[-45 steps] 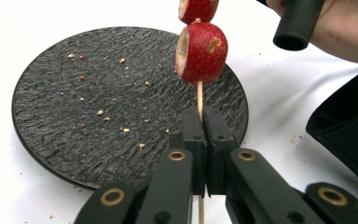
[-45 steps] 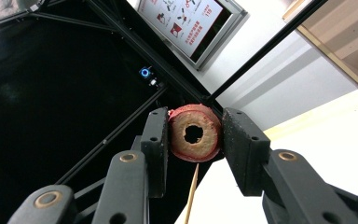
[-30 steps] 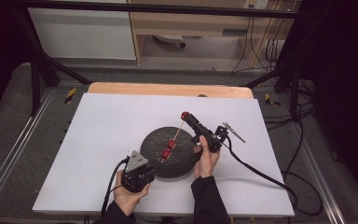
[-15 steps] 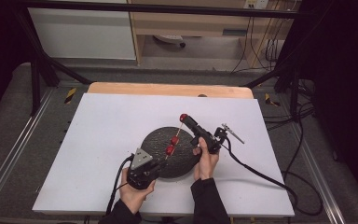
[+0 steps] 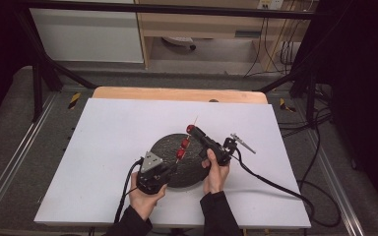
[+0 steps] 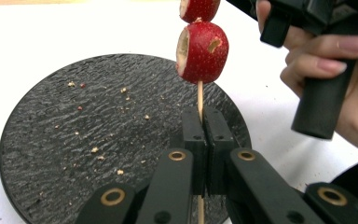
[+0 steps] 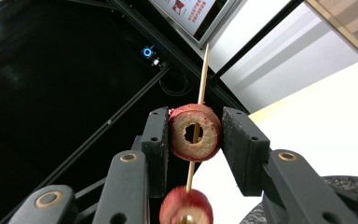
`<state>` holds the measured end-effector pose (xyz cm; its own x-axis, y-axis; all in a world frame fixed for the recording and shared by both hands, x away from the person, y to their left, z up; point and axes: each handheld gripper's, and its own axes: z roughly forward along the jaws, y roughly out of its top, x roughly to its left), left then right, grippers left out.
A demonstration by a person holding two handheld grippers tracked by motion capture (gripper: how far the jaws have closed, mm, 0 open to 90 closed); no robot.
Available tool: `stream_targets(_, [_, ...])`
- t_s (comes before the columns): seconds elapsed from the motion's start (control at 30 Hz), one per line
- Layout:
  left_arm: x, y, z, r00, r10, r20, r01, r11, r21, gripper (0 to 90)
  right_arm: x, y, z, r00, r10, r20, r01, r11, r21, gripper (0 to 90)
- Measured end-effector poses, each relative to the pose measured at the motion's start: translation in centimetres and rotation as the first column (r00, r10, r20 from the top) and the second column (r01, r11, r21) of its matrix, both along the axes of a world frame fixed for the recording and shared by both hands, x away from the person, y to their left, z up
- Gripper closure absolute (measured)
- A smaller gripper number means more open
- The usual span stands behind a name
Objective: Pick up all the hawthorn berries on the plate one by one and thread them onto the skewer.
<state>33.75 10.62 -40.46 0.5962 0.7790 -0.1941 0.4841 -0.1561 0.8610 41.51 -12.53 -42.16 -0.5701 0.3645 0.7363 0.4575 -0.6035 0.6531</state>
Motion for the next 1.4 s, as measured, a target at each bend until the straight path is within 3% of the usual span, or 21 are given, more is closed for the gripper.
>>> stream_targets(0.47, [0.6,0.0,-0.2,1.0000,-0.003,-0.009,0.003,1.0000,-0.001,88.6,-0.6,0.4,-0.6,0.9999,0.015,-0.005,-0.015,0.998,-0.053,63.0])
stream_targets(0.63, [0.6,0.1,-0.4,0.9998,-0.015,-0.011,0.015,0.9998,-0.012,88.6,-0.6,0.3,-0.2,0.9995,0.030,-0.003,-0.030,0.994,-0.105,62.4])
stream_targets(0.67, [0.5,0.1,-0.4,0.9998,-0.018,-0.009,0.018,0.9998,-0.011,88.7,-0.7,0.0,0.1,0.9996,0.029,-0.003,-0.030,0.989,-0.145,60.6])
stream_targets(0.83, [0.4,0.6,-0.3,0.9997,-0.022,-0.010,0.022,0.9997,-0.011,88.6,-0.7,-0.5,0.8,0.9993,0.036,0.009,-0.033,0.976,-0.216,52.5])
stream_targets(1.0, [0.3,1.4,-0.4,0.9995,-0.029,-0.013,0.029,0.9996,-0.001,88.6,-0.7,-1.6,1.2,0.9986,0.049,-0.017,-0.052,0.940,-0.337,40.6])
stream_targets(1.03, [0.3,1.6,-0.4,0.9994,-0.033,-0.012,0.033,0.9995,0.005,88.6,-0.7,-1.9,1.2,0.9986,0.049,-0.022,-0.054,0.929,-0.366,37.5])
stream_targets(1.07, [0.3,1.7,-0.4,0.9992,-0.037,-0.014,0.037,0.9993,0.010,88.6,-0.7,-2.4,1.3,0.9979,0.053,-0.038,-0.063,0.910,-0.410,31.2])
stream_targets(1.1, [0.3,1.9,-0.4,0.9991,-0.042,-0.010,0.042,0.9989,0.018,88.6,-0.7,-2.4,1.3,0.9979,0.053,-0.038,-0.063,0.910,-0.410,31.2])
stream_targets(1.23, [0.3,2.4,-0.3,0.9984,-0.056,-0.007,0.057,0.9977,0.037,88.6,-0.6,-3.4,1.2,0.9942,0.071,-0.082,-0.102,0.859,-0.502,17.3])
stream_targets(1.27, [0.3,2.6,-0.3,0.9984,-0.057,-0.003,0.057,0.9973,0.047,88.6,-0.6,-3.8,1.2,0.9939,0.072,-0.083,-0.106,0.826,-0.554,13.7])
stream_targets(1.3, [0.2,2.7,-0.2,0.9981,-0.061,-0.005,0.061,0.9970,0.047,88.6,-0.6,-3.8,1.2,0.9939,0.072,-0.083,-0.106,0.826,-0.554,13.7])
stream_targets(1.4, [0.3,3.0,-0.1,0.9976,-0.069,-0.010,0.070,0.9956,0.063,88.6,-0.7,-4.6,0.9,0.9924,0.088,-0.086,-0.123,0.778,-0.616,8.4])
